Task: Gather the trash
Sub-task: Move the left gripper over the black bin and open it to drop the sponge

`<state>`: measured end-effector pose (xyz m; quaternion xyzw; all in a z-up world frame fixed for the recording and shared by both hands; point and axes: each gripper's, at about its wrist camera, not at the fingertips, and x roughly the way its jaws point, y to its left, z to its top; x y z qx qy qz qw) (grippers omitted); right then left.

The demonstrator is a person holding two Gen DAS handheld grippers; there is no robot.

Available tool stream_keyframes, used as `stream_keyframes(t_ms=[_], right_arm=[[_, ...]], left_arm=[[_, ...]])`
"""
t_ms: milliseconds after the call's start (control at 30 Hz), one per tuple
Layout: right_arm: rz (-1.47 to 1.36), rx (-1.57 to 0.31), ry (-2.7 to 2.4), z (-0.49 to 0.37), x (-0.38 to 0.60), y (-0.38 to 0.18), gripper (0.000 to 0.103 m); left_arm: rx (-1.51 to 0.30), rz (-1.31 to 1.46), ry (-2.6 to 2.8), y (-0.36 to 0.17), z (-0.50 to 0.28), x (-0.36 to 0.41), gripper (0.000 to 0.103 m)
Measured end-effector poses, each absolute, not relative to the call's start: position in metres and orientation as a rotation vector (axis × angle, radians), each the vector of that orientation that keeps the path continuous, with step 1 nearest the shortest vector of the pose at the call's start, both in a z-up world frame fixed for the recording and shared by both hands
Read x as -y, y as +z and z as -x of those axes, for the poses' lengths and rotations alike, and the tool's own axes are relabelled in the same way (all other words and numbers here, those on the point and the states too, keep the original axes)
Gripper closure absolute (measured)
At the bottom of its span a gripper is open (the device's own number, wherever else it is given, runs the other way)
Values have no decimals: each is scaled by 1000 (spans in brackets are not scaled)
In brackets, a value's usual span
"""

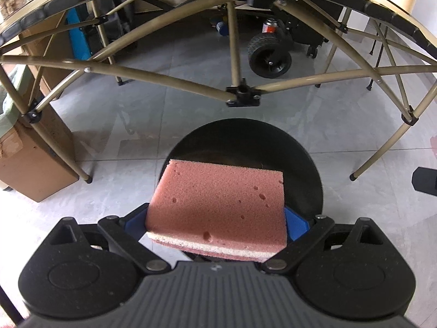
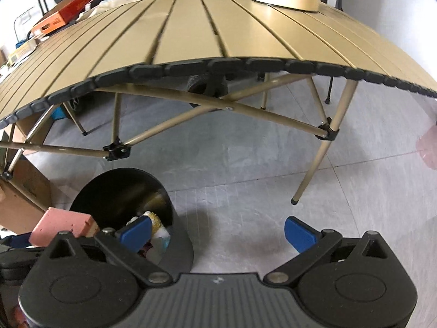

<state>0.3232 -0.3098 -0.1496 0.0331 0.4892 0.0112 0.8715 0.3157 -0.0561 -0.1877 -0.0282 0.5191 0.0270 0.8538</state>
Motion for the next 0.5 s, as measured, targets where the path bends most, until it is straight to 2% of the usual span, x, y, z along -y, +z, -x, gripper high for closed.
stream_keyframes(t_ms=[500], right_arm=[[-134,-1050,-8,-342,333,-166,0]], left_arm=[[-1133,80,52,-199,-350,80,5]])
